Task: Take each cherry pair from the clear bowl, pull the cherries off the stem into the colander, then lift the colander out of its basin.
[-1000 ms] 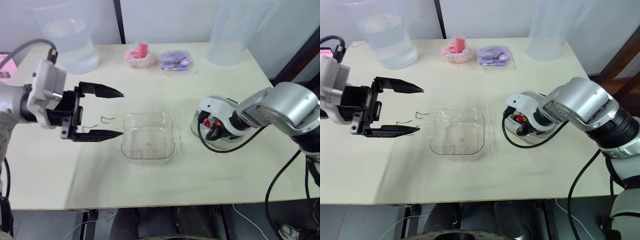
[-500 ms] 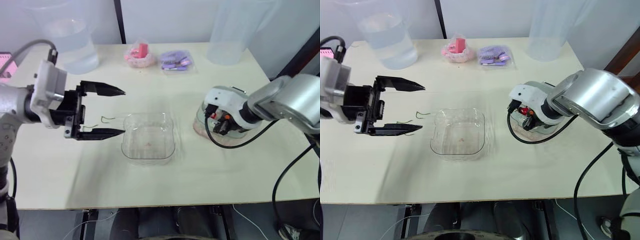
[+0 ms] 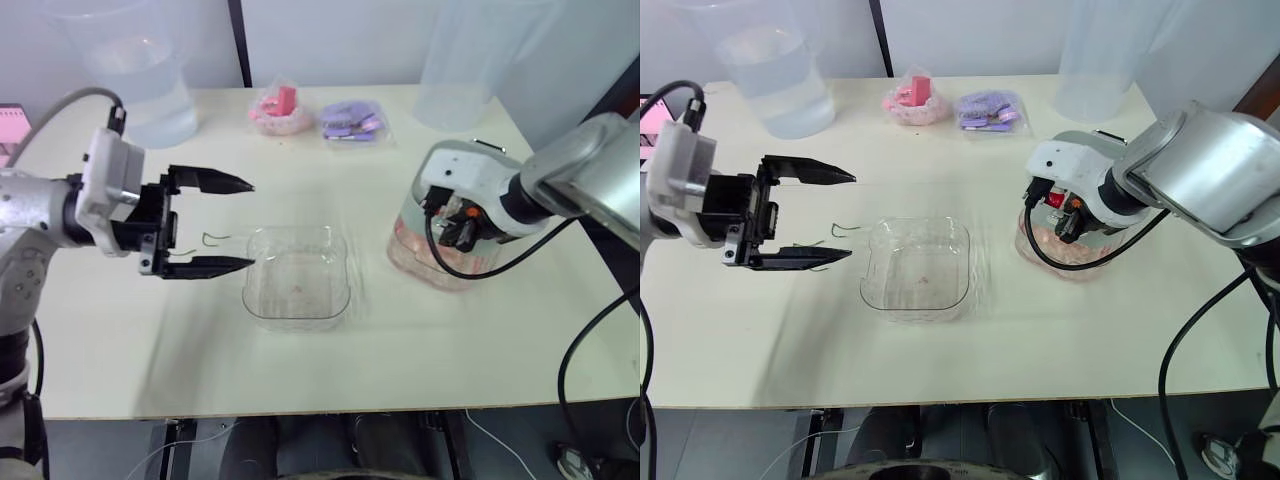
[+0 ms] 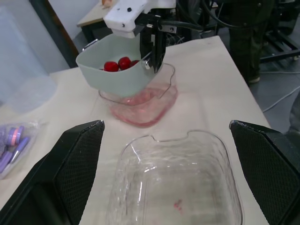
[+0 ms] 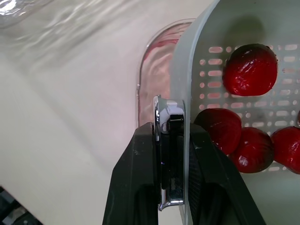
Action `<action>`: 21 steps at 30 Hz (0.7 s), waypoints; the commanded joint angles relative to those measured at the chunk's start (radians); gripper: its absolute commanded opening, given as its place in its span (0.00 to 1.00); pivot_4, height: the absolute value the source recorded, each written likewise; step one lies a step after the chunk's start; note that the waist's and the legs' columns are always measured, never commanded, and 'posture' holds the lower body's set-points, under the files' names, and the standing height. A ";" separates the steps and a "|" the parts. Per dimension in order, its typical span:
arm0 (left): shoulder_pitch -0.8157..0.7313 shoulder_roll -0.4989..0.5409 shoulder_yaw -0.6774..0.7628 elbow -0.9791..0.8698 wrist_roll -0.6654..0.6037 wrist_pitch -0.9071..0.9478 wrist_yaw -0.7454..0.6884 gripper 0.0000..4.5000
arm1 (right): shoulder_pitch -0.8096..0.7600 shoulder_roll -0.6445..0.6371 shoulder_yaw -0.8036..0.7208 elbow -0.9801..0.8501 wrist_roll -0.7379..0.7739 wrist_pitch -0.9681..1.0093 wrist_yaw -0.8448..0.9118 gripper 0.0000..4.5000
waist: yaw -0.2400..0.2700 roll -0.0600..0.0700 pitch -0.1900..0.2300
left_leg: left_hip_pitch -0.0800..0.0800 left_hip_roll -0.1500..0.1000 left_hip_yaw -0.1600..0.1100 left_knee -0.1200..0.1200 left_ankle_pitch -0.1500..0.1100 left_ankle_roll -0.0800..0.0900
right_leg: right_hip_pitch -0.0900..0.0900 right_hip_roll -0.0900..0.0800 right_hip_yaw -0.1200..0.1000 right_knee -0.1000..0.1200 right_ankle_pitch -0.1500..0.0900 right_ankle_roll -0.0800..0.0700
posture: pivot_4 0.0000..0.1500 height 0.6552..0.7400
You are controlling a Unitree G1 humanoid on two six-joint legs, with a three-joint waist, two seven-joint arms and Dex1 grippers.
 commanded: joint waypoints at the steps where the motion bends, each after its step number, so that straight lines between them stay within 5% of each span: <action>1: -0.016 0.005 0.015 -0.015 0.001 -0.014 0.007 1.00 | -0.039 -0.027 -0.014 -0.007 -0.034 -0.020 0.045 0.05 | 0.000 0.000 0.000 | 0.000 0.000 0.000 0.000 0.000 0.000 | 0.000 0.000 0.000 0.000 0.000 0.000 | 1.00 0.96; 10: 0.008 0.011 0.042 -0.023 0.003 -0.003 0.049 1.00 | -0.095 0.025 0.044 0.067 -0.146 -0.144 0.152 0.05 | -0.003 0.000 0.000 | 0.000 0.000 0.000 0.000 0.000 0.000 | 0.000 0.000 0.000 0.000 0.000 0.000 | 1.00 0.96; 21: 0.179 0.018 0.128 -0.076 0.027 0.019 0.159 1.00 | -0.176 0.433 0.125 0.639 -0.447 -0.627 0.282 0.05 | -0.006 0.000 0.000 | 0.000 0.000 0.000 0.000 0.000 0.000 | 0.000 0.000 -0.001 0.001 0.001 0.001 | 1.00 0.96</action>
